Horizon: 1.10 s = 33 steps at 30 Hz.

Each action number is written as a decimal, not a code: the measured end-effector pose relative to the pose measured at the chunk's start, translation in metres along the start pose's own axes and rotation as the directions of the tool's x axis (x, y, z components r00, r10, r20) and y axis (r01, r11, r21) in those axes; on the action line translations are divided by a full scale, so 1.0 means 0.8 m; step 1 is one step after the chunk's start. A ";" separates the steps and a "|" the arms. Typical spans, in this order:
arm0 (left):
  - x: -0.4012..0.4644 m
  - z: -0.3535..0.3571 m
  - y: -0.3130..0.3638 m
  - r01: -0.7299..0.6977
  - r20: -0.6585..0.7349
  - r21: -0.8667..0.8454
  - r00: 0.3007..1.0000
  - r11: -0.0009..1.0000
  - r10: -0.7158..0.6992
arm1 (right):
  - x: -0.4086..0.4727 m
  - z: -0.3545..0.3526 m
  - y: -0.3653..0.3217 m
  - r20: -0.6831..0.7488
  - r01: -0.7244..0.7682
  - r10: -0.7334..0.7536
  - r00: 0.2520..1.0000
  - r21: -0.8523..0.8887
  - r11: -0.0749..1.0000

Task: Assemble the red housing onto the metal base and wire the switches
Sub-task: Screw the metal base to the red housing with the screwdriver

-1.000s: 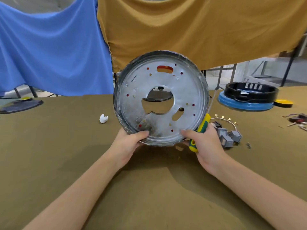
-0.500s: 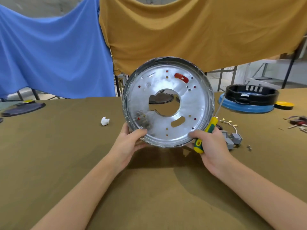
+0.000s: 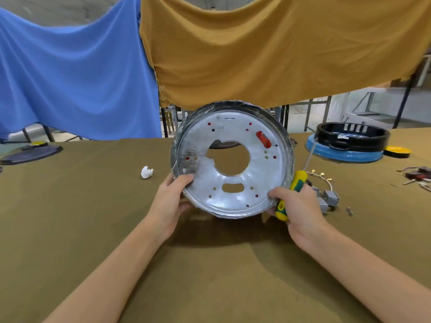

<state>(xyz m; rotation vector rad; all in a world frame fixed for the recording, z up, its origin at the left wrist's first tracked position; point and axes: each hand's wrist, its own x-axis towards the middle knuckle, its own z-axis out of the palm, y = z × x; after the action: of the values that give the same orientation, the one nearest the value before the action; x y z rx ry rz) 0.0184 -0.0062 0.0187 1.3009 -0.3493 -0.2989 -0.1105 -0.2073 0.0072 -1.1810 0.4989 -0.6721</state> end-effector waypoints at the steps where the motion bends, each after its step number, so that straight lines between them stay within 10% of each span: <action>1: -0.001 0.001 -0.002 -0.007 0.028 -0.028 1.000 1.000 0.008 | -0.001 0.002 0.000 0.002 -0.005 0.005 1.000 0.030 1.000; 7: -0.005 0.006 -0.018 0.070 0.259 -0.021 0.964 0.997 -0.062 | -0.008 0.006 0.000 0.048 0.009 -0.014 0.999 0.114 0.993; 33: -0.009 0.010 -0.013 -0.060 0.179 -0.036 0.982 0.998 0.065 | -0.022 0.006 -0.002 0.066 0.180 -0.180 0.981 0.007 0.984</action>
<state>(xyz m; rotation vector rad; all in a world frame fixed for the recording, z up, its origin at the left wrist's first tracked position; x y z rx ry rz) 0.0080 -0.0127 0.0097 1.2338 -0.5362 -0.3684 -0.1197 -0.1921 0.0107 -1.2532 0.3380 -0.7851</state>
